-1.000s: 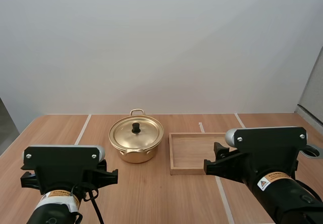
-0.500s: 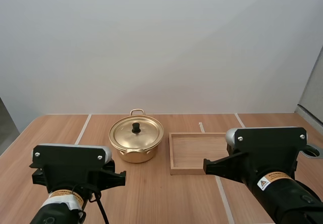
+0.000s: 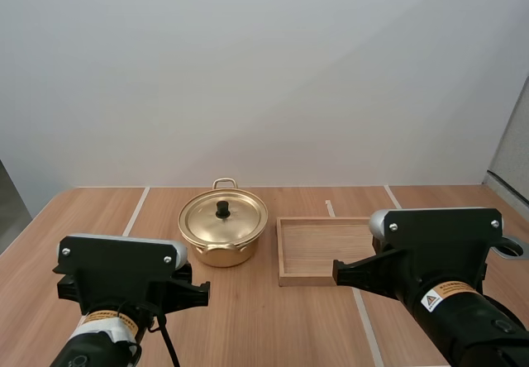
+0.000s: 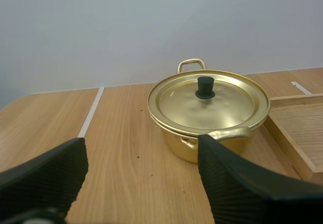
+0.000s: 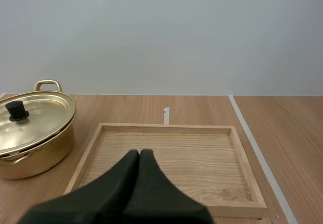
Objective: Open the pot, put the pineapple inside, and close it
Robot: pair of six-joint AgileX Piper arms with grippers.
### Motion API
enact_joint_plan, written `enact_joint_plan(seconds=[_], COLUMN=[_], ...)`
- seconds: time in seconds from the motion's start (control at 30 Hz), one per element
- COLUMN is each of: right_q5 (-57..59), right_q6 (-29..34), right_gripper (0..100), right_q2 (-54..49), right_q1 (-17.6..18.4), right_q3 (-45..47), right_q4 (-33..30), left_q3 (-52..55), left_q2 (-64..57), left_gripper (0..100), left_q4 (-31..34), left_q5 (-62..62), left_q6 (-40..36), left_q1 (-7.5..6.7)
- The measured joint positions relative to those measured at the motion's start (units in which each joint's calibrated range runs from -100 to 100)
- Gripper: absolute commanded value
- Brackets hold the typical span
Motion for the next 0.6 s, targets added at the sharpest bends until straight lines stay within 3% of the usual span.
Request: enact_joint_plan(seconds=[0.6], right_q5=[0.00], right_q6=[0.00], right_gripper=[0], right_q2=[0.00], right_q1=[0.00], right_q3=[0.00], right_q4=[0.13], left_q3=[0.00], left_q2=[0.00], left_gripper=[100], left_q4=[0.00], left_q5=[-0.60], left_q6=[1.03], left_q1=[0.00])
